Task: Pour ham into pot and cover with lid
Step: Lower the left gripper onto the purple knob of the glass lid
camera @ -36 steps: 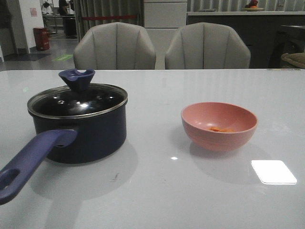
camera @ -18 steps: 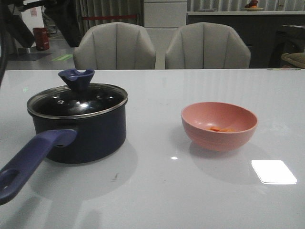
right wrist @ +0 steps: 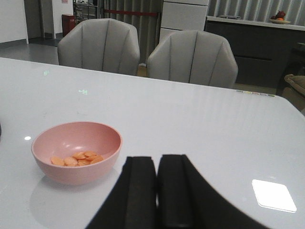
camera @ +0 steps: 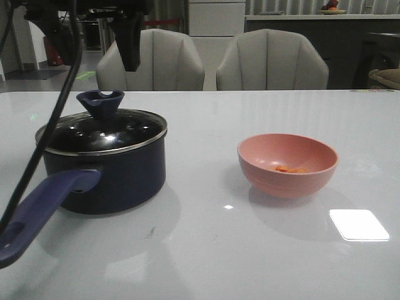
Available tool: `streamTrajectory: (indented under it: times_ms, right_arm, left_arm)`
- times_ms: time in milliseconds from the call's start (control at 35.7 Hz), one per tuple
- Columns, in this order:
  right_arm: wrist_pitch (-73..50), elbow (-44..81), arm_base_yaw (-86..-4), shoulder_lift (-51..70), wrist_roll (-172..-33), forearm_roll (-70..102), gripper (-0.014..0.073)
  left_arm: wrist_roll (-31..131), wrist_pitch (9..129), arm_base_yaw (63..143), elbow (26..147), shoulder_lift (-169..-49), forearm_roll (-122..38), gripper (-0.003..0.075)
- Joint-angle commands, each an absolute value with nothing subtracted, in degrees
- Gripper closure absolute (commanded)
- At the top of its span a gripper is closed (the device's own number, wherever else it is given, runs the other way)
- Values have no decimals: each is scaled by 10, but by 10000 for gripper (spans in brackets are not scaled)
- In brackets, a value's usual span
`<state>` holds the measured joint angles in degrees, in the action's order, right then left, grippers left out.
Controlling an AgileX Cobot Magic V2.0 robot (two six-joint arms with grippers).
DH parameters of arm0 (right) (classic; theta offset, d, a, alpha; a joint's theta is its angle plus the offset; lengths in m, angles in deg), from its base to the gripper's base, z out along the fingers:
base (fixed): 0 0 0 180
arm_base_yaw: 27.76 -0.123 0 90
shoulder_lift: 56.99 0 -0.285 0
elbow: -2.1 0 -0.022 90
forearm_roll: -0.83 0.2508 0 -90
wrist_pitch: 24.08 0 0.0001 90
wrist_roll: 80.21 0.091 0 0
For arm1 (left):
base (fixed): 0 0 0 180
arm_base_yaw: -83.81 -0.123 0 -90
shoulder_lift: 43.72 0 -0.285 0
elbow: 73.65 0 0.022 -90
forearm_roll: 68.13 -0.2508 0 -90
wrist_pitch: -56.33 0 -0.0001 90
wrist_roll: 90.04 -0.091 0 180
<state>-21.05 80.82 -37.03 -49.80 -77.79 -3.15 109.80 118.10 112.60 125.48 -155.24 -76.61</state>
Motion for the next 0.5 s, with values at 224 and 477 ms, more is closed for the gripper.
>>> streamTrajectory:
  times_ms: [224,477]
  right_arm:
    - [-258,806,-366,-509,-780,-40,434]
    - [-258,806,-366,-509,-780,-40,434]
  left_arm:
    - [1122,1200,1128,1301,-1568,-781,134]
    - [1122,1221,1126,1306,-1597,-778,134]
